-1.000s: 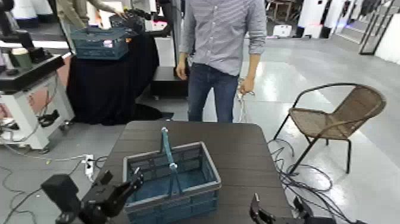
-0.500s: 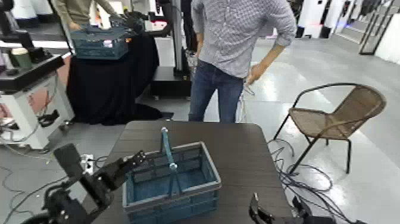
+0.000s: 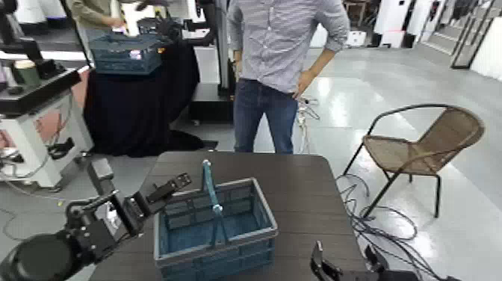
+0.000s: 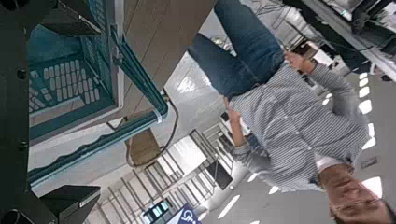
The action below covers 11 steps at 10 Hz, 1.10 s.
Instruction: Grasp the handle of the crate.
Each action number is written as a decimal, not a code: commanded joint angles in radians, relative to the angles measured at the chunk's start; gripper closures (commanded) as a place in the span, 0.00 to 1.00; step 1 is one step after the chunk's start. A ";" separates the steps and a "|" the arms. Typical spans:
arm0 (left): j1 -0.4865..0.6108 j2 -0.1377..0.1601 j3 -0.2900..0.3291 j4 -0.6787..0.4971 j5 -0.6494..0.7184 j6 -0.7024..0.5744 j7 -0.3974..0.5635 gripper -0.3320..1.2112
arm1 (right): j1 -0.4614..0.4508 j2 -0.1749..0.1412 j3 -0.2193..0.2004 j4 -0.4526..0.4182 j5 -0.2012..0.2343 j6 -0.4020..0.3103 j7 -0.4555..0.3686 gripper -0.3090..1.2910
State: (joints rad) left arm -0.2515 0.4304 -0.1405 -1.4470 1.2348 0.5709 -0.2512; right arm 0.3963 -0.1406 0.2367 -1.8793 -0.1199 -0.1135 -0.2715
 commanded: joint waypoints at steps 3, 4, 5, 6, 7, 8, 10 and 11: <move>-0.160 -0.005 -0.117 0.161 0.032 0.089 -0.092 0.28 | -0.004 -0.001 0.004 0.003 -0.001 0.002 0.000 0.29; -0.187 -0.010 -0.133 0.186 0.032 0.110 -0.094 0.28 | -0.005 -0.001 0.006 0.003 -0.003 0.000 0.000 0.29; -0.213 -0.015 -0.152 0.218 0.032 0.125 -0.109 0.28 | -0.005 0.001 0.006 0.005 -0.003 0.002 0.000 0.29; -0.235 -0.019 -0.169 0.247 0.034 0.135 -0.120 0.28 | -0.007 0.001 0.010 0.005 -0.004 0.000 0.000 0.29; -0.252 -0.027 -0.185 0.270 0.037 0.141 -0.138 0.28 | -0.007 0.001 0.010 0.006 -0.006 0.000 0.000 0.29; -0.267 -0.030 -0.200 0.286 0.042 0.141 -0.146 0.30 | -0.008 0.001 0.012 0.006 -0.007 0.000 0.000 0.29; -0.284 -0.033 -0.215 0.307 0.042 0.141 -0.158 0.44 | -0.010 0.003 0.013 0.008 -0.009 -0.002 0.000 0.29; -0.287 -0.033 -0.220 0.315 0.040 0.141 -0.161 0.66 | -0.010 0.001 0.015 0.008 -0.010 -0.003 0.000 0.29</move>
State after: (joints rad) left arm -0.5362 0.3973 -0.3580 -1.1369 1.2761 0.7116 -0.4130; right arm 0.3867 -0.1389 0.2507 -1.8715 -0.1295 -0.1162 -0.2715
